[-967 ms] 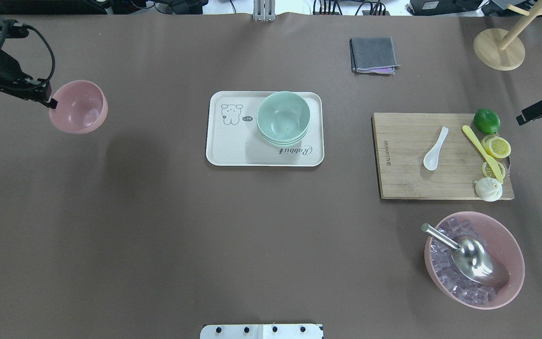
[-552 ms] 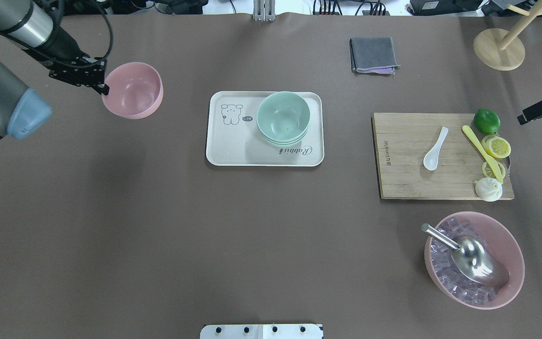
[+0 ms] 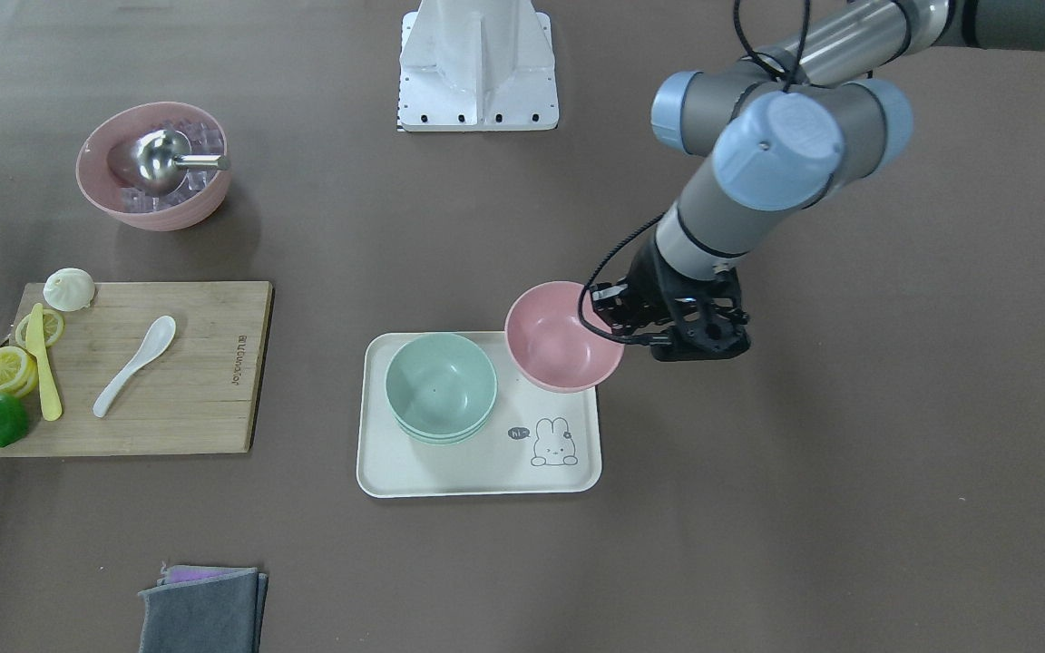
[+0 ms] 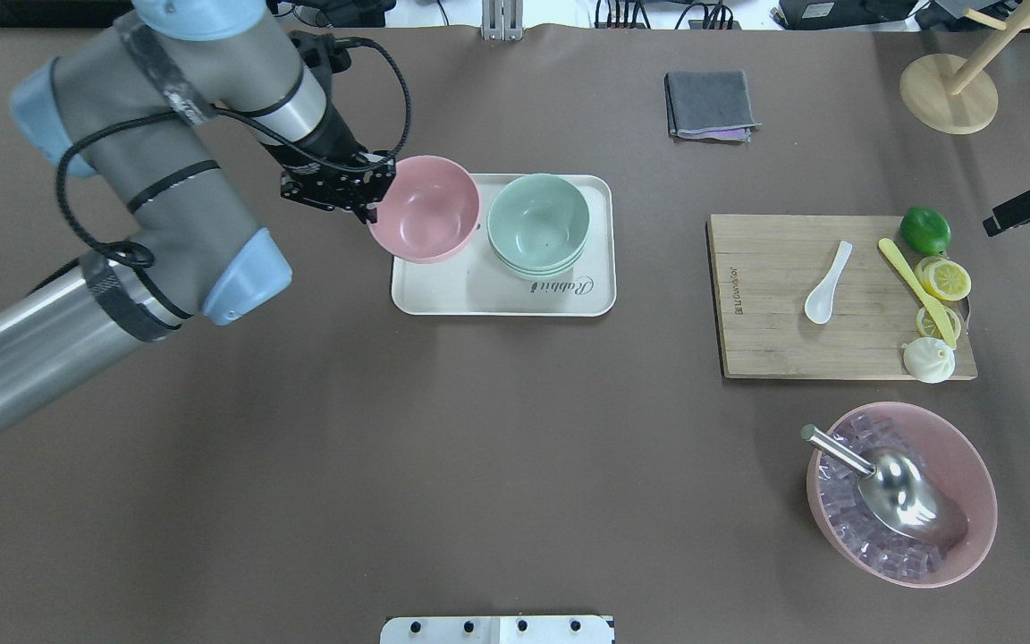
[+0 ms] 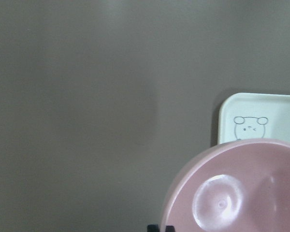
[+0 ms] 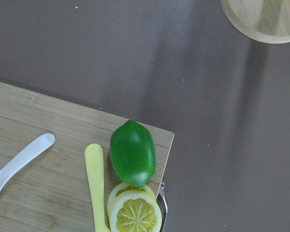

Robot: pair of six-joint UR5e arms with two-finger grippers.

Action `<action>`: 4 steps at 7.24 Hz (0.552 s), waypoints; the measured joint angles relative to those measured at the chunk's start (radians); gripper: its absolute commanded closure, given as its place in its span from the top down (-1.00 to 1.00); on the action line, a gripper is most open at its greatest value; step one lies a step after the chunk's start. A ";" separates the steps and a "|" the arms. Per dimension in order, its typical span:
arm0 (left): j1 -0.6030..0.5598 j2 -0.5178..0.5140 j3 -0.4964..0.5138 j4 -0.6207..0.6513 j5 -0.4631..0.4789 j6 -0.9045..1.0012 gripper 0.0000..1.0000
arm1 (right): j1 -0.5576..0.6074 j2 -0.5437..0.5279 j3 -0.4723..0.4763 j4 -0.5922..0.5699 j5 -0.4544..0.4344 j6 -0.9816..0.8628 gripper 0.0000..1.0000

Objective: Stack pink bowl on green and place spoon
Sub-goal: 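Carry the pink bowl with the left gripper over the mint-green bowl, then lower the pink bowl into the mint-green bowl and open the left gripper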

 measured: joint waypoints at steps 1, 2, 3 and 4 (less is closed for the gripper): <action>0.029 -0.067 0.062 0.000 0.023 -0.045 -1.00 | 0.000 0.001 0.000 -0.001 0.000 0.000 1.00; 0.042 -0.120 0.118 -0.002 0.034 -0.073 -1.00 | 0.000 0.001 0.000 -0.001 0.000 0.000 1.00; 0.052 -0.149 0.150 -0.004 0.042 -0.090 -1.00 | 0.000 0.002 0.000 -0.001 -0.001 0.000 1.00; 0.064 -0.171 0.175 -0.006 0.057 -0.106 -1.00 | 0.000 0.002 0.000 0.000 0.000 0.000 1.00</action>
